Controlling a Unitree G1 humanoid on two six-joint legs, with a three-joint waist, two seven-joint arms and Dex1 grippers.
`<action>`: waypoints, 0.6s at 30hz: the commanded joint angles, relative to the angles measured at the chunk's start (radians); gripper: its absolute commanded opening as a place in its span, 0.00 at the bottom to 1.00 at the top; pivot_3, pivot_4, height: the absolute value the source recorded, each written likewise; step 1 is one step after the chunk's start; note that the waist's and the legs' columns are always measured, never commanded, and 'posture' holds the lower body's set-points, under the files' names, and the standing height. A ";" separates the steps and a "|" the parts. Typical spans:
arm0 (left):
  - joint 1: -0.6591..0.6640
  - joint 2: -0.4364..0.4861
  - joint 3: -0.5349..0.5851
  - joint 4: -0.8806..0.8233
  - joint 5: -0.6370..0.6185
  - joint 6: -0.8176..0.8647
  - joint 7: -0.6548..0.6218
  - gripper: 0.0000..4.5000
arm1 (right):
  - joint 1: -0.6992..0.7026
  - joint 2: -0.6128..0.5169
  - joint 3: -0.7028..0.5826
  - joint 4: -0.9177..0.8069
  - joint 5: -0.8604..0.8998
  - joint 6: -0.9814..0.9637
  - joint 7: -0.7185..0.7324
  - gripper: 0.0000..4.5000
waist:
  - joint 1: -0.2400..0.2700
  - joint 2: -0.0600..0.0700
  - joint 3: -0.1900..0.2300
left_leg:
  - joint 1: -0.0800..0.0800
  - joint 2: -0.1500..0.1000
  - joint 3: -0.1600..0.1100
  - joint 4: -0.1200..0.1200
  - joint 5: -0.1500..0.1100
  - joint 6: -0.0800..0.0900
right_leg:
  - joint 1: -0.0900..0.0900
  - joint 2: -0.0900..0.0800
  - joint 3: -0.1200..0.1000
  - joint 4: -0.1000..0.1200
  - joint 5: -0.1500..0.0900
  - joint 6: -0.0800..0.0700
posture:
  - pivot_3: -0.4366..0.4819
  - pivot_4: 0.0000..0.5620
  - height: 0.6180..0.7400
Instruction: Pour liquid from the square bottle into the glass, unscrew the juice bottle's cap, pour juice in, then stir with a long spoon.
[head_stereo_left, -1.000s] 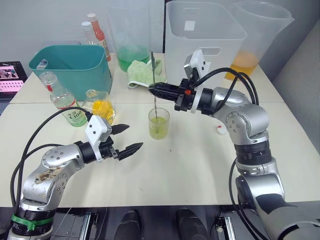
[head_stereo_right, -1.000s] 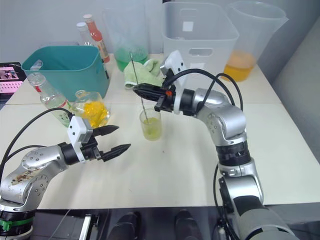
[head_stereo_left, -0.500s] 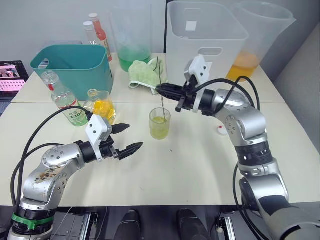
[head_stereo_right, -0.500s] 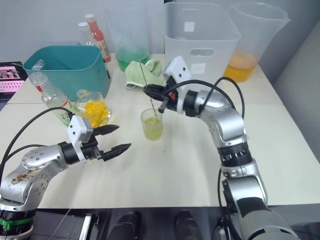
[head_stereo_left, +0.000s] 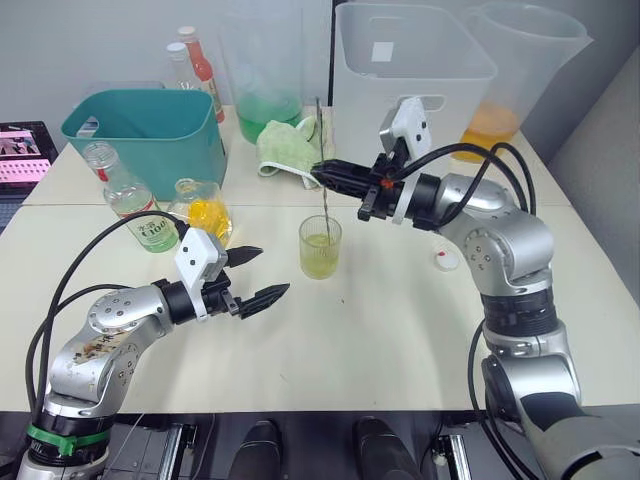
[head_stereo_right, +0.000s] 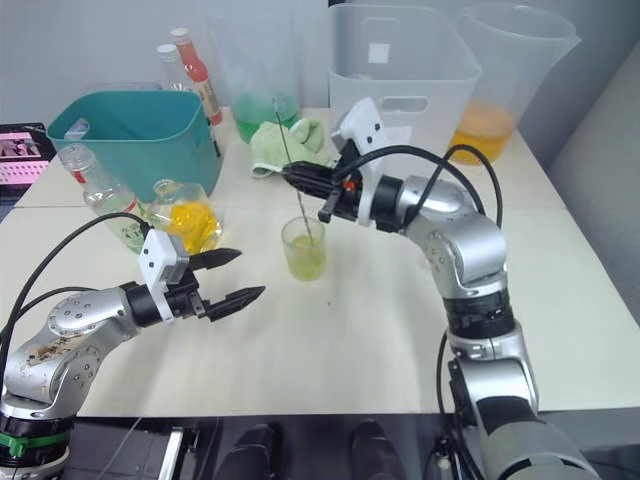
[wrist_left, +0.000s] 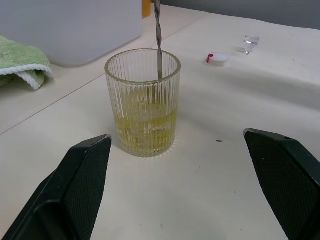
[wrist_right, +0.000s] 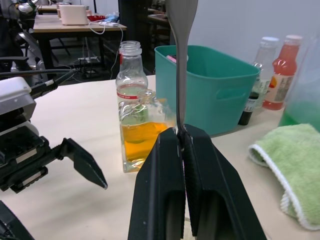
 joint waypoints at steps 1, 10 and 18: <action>-0.013 -0.001 0.008 -0.002 0.000 -0.027 -0.006 1.00 | -0.041 -0.020 -0.043 -0.033 0.026 -0.016 0.004 0.00 | 0.000 0.000 0.000 | 0.000 0.000 0.000 0.000 0.000 0.000 | 0.000 0.000 0.000 0.000 0.000 0.000 | 0.48 0.27 1.00; -0.023 -0.008 -0.004 0.012 0.007 -0.039 -0.009 1.00 | -0.067 -0.040 -0.059 -0.051 0.048 0.023 -0.004 0.00 | 0.000 0.000 0.000 | 0.000 0.000 0.000 0.000 0.000 0.000 | 0.000 0.000 0.000 0.000 0.000 0.000 | 0.48 0.27 1.00; -0.038 -0.014 -0.012 0.030 0.013 -0.047 -0.012 1.00 | -0.071 -0.043 -0.075 -0.083 0.113 0.079 -0.015 0.00 | 0.000 0.000 0.000 | 0.000 0.000 0.000 0.000 0.000 0.000 | 0.000 0.000 0.000 0.000 0.000 0.000 | 0.48 0.27 1.00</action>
